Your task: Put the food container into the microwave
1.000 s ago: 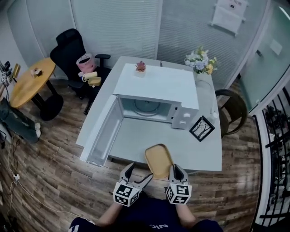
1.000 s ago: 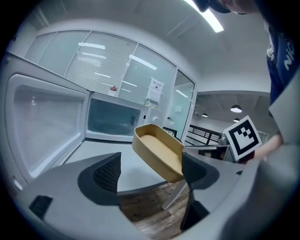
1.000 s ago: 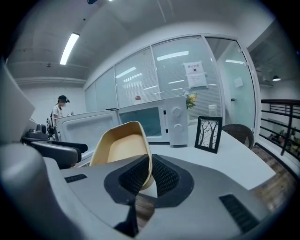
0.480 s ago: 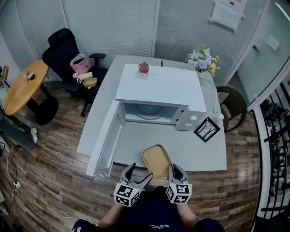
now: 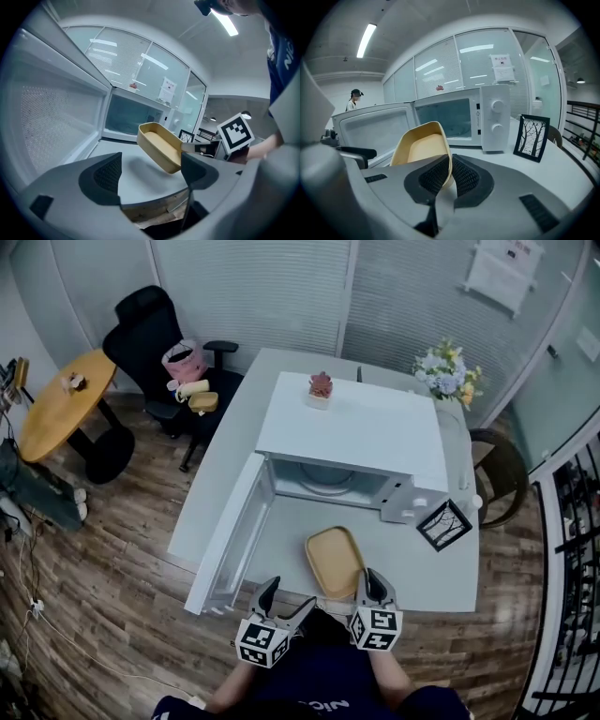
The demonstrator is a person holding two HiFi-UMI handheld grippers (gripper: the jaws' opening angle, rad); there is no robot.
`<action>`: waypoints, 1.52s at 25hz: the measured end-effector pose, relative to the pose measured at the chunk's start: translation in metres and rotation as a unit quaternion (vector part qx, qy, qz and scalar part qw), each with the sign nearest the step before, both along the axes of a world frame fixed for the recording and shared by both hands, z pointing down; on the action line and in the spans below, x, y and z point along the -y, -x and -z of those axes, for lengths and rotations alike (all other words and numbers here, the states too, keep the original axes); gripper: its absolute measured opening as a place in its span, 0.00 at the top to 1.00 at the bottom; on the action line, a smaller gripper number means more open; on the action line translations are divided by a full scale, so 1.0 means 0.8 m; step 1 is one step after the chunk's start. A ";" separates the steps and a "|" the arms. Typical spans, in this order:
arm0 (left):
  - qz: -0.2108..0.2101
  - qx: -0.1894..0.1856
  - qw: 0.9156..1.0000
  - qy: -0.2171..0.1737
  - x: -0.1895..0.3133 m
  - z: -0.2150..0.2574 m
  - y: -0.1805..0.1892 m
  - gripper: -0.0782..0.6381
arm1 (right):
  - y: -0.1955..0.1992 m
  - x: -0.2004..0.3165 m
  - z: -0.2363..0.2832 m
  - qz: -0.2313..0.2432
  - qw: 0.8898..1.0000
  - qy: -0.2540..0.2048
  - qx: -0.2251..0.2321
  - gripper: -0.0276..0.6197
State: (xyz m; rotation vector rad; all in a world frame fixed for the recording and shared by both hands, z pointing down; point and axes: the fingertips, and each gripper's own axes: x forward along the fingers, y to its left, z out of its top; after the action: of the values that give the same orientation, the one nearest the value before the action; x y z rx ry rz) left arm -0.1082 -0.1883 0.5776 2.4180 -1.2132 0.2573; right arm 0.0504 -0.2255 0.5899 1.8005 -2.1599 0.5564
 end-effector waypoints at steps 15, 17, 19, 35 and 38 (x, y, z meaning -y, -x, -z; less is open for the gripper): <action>0.033 0.033 0.997 -0.054 0.058 0.041 0.006 0.34 | 0.008 0.161 0.025 0.019 0.999 -0.027 -0.027 0.91; 0.039 0.035 0.997 -0.057 0.061 0.044 0.009 0.34 | 0.009 0.176 0.025 0.021 0.999 -0.032 -0.037 0.91; 0.043 0.037 0.997 -0.054 0.064 0.042 0.010 0.34 | 0.010 0.191 0.025 0.019 0.999 -0.034 -0.036 0.91; 0.063 0.043 0.996 -0.046 0.079 0.038 0.014 0.37 | 0.012 0.269 0.027 -0.026 0.998 -0.052 -0.017 0.90; 0.062 0.049 0.996 -0.046 0.082 0.036 0.008 0.37 | 0.012 0.278 0.022 -0.028 0.998 -0.048 -0.010 0.90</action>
State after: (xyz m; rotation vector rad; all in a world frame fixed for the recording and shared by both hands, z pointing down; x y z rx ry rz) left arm -0.1148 -0.2541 0.5484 2.4197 -1.4417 0.2916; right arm 0.0404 -0.4479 0.5722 1.9131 -2.1635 0.4530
